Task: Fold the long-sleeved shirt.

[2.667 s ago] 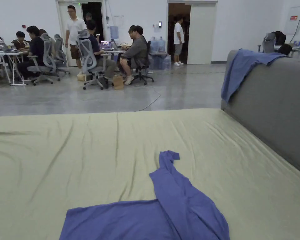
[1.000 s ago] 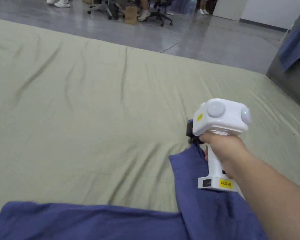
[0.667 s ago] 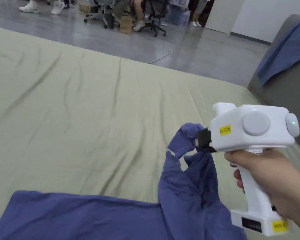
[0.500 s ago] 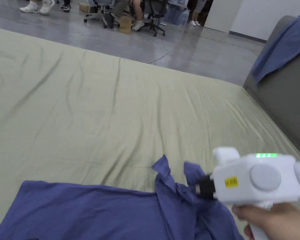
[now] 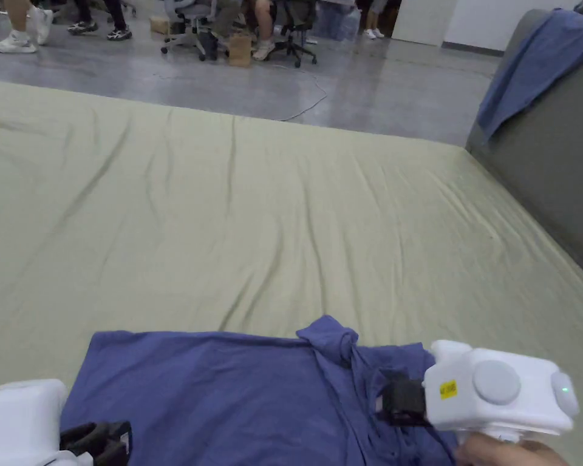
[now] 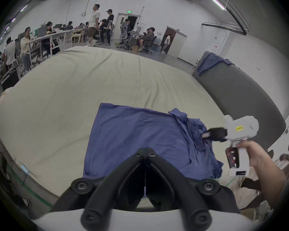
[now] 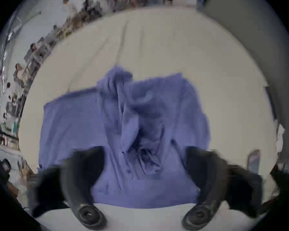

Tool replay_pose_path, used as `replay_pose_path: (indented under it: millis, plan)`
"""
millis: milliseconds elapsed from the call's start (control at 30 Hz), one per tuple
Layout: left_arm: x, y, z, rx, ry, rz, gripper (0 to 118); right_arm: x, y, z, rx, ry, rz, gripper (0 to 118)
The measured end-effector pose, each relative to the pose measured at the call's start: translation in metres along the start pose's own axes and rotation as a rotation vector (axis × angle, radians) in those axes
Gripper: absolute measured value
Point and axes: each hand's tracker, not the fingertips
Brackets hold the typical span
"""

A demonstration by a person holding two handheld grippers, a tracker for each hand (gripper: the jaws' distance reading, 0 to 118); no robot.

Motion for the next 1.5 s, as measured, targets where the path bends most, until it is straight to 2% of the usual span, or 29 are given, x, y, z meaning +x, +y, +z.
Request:
replay_pose_path:
  millis: [167, 267, 300, 333, 367, 400, 467, 500, 533, 600, 633, 667, 733, 867, 900, 933, 1000, 1033, 1067, 1100, 1133, 1167, 1200, 1267, 1300, 1333, 1367, 1433, 1500]
  plan:
    - [-0.005, -0.013, 0.015, -0.013, 0.006, -0.009, 0, 0.011, -0.050, 0.116, 0.244, 0.149, -0.119, 112]
    - [-0.008, -0.025, 0.017, -0.037, 0.011, 0.005, 0, 0.002, -0.097, 0.136, 0.284, 0.117, -0.070, 111]
    - [-0.009, -0.028, 0.017, -0.045, 0.015, 0.009, 0, -0.003, -0.111, 0.136, 0.296, 0.090, -0.025, 97]
    - [-0.010, -0.032, 0.016, -0.056, 0.017, 0.013, 0, -0.008, -0.125, 0.136, 0.306, 0.062, 0.021, 65]
    - [-0.012, -0.035, 0.014, -0.070, 0.019, 0.022, 0, -0.016, -0.138, 0.130, 0.288, 0.030, 0.061, 15]
    - [-0.015, -0.036, 0.012, -0.079, 0.019, 0.030, 0, -0.016, -0.144, 0.126, 0.240, 0.003, 0.071, 0]
    - [-0.020, -0.030, 0.005, -0.100, 0.014, 0.053, 0, -0.018, -0.148, 0.121, 0.207, 0.070, 0.094, 0]
    - [-0.024, -0.022, -0.001, -0.096, 0.018, 0.057, 12, -0.020, -0.147, 0.113, 0.198, 0.113, 0.083, 0]
    - [-0.028, -0.010, -0.011, -0.086, 0.016, 0.050, 36, -0.020, -0.143, 0.110, 0.197, 0.124, 0.069, 0]
    - [-0.040, 0.021, -0.042, -0.074, 0.029, 0.051, 108, -0.023, -0.134, 0.104, 0.190, 0.114, 0.074, 0]
    - [-0.046, 0.037, -0.062, -0.088, 0.063, 0.053, 117, -0.022, -0.135, 0.105, 0.194, 0.109, 0.081, 0]
    - [-0.053, 0.054, -0.083, -0.073, 0.086, 0.046, 118, -0.024, -0.131, 0.104, 0.203, 0.104, 0.080, 0]
    - [-0.068, 0.083, -0.132, -0.056, 0.186, 0.026, 118, -0.023, -0.126, 0.103, 0.215, 0.114, 0.047, 0]
    - [-0.103, 0.112, -0.243, -0.194, 0.328, 0.010, 117, -0.022, -0.120, 0.097, 0.194, 0.148, 0.004, 0]
    - [-0.111, 0.112, -0.267, -0.244, 0.345, 0.010, 113, -0.018, -0.119, 0.095, 0.188, 0.147, 0.004, 0]
    - [-0.116, 0.110, -0.287, -0.291, 0.342, 0.005, 102, -0.017, -0.117, 0.092, 0.180, 0.133, 0.010, 0]
    - [-0.119, 0.097, -0.311, -0.327, 0.336, -0.025, 99, -0.013, -0.111, 0.088, 0.172, 0.112, 0.015, 0]
    - [-0.116, 0.093, -0.306, -0.281, 0.354, -0.071, 90, -0.010, -0.106, 0.084, 0.166, 0.103, 0.013, 0]
    - [-0.103, 0.095, -0.295, -0.229, 0.379, -0.139, 69, -0.007, -0.098, 0.081, 0.163, 0.092, 0.011, 0]
    - [-0.096, 0.096, -0.290, -0.225, 0.360, -0.190, 16, -0.004, -0.089, 0.078, 0.162, 0.084, 0.013, 8]
    - [-0.088, 0.095, -0.283, -0.215, 0.327, -0.253, 0, -0.002, -0.076, 0.074, 0.162, 0.084, 0.021, 39]
    - [-0.081, 0.094, -0.277, -0.212, 0.307, -0.289, 0, 0.002, -0.057, 0.069, 0.163, 0.105, 0.032, 83]
    - [-0.075, 0.094, -0.266, -0.223, 0.275, -0.295, 0, 0.006, -0.040, 0.063, 0.164, 0.115, 0.029, 83]
    - [-0.070, 0.097, -0.255, -0.221, 0.238, -0.267, 0, 0.014, 0.010, 0.035, 0.151, 0.105, 0.010, 118]
    - [-0.070, 0.100, -0.251, -0.215, 0.228, -0.253, 0, 0.015, 0.027, 0.027, 0.228, 0.106, -0.071, 116]
    - [-0.067, 0.103, -0.243, -0.207, 0.231, -0.238, 0, 0.019, 0.053, 0.008, 0.188, 0.069, -0.048, 117]
    - [-0.068, 0.106, -0.238, -0.201, 0.228, -0.226, 0, 0.024, 0.076, -0.013, 0.138, 0.046, -0.066, 117]
    - [-0.072, 0.113, -0.231, -0.185, 0.221, -0.206, 0, 0.034, 0.115, -0.050, 0.019, -0.009, -0.125, 117]
    - [-0.075, 0.118, -0.226, -0.182, 0.208, -0.180, 0, 0.047, 0.135, -0.090, -0.084, 0.004, -0.181, 116]
